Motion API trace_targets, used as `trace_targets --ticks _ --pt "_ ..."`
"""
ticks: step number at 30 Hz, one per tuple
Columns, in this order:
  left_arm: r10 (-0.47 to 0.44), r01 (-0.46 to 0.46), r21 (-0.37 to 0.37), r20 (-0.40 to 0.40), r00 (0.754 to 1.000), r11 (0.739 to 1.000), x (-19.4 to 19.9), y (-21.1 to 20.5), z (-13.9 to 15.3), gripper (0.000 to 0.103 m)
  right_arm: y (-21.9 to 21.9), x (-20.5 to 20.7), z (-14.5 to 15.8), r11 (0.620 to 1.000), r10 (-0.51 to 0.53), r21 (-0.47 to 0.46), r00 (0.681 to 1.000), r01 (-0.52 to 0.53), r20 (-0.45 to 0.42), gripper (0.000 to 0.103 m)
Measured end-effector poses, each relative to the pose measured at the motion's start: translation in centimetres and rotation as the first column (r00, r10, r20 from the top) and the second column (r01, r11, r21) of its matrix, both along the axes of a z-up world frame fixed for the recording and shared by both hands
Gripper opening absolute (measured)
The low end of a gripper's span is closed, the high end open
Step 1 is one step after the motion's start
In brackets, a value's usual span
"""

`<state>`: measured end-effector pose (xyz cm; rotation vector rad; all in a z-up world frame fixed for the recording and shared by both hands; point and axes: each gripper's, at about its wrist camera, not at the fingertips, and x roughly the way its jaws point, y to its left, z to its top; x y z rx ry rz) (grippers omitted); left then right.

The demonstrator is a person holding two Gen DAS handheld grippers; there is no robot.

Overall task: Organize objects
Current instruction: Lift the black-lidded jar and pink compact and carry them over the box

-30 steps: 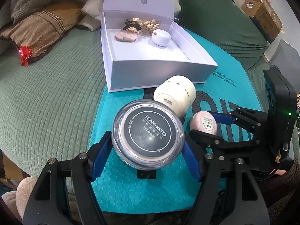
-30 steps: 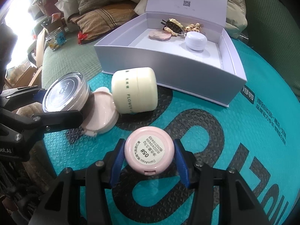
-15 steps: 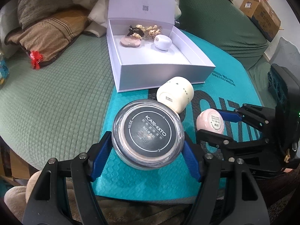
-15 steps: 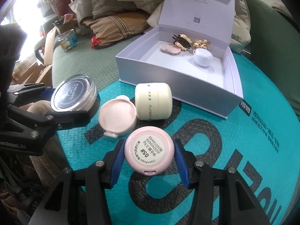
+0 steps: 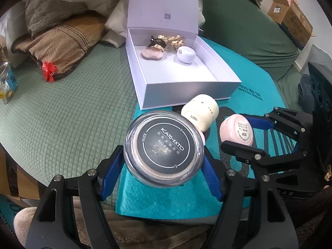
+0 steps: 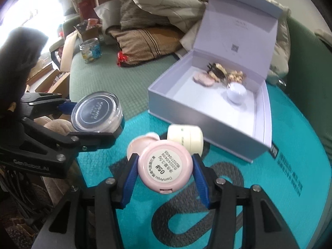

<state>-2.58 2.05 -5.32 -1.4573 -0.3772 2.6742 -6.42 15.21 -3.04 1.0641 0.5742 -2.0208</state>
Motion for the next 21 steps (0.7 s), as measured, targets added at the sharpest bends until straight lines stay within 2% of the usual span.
trace_targets --ticks 11,21 --pt "-0.011 0.011 -0.024 -0.009 1.0 1.0 -1.7 -0.2 1.3 0.07 -0.8 -1.4 2.2 0.999 0.033 -0.007 0.997 -0.034 -0.065 0.052" --pt "-0.041 0.04 -0.037 -0.015 0.999 0.998 -4.0 0.7 2.2 0.07 0.0 -4.0 3.2 0.999 -0.001 -0.046 0.998 -0.002 -0.063 0.052"
